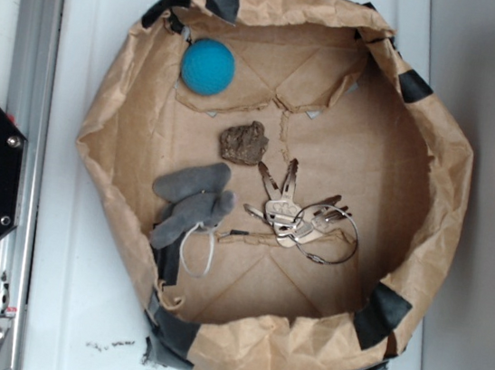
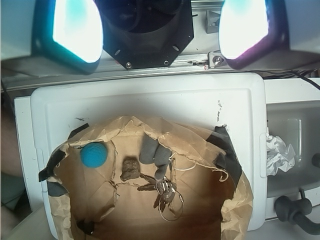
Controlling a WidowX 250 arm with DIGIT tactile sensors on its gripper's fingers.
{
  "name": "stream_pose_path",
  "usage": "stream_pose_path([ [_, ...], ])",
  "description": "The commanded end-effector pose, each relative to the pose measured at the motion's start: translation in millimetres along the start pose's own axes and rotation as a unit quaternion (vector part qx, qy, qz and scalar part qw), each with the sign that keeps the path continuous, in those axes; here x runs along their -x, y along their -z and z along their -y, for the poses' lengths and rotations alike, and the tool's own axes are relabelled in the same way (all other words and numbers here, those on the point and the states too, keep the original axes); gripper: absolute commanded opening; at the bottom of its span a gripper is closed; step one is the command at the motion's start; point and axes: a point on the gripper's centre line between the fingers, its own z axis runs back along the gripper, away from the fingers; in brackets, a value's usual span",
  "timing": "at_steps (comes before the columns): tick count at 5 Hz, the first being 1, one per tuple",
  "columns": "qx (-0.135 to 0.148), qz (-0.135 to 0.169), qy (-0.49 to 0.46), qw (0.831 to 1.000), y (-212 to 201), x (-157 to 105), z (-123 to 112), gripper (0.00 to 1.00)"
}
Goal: Grab the silver keys.
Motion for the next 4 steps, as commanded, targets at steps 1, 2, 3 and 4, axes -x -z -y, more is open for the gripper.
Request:
stream_pose_path([
  [1, 0.000, 0.000, 0.000, 1.000, 0, 0, 0, 1.00],
  [2, 0.004, -0.001, -0.012, 1.000, 8, -1, -1, 1.00],
  [3, 0.007, -0.007, 0.025, 1.000, 16, -11, -5, 1.00],
  [4, 0.026, -0.021, 0.082, 0.996, 23, -39, 2, 1.00],
])
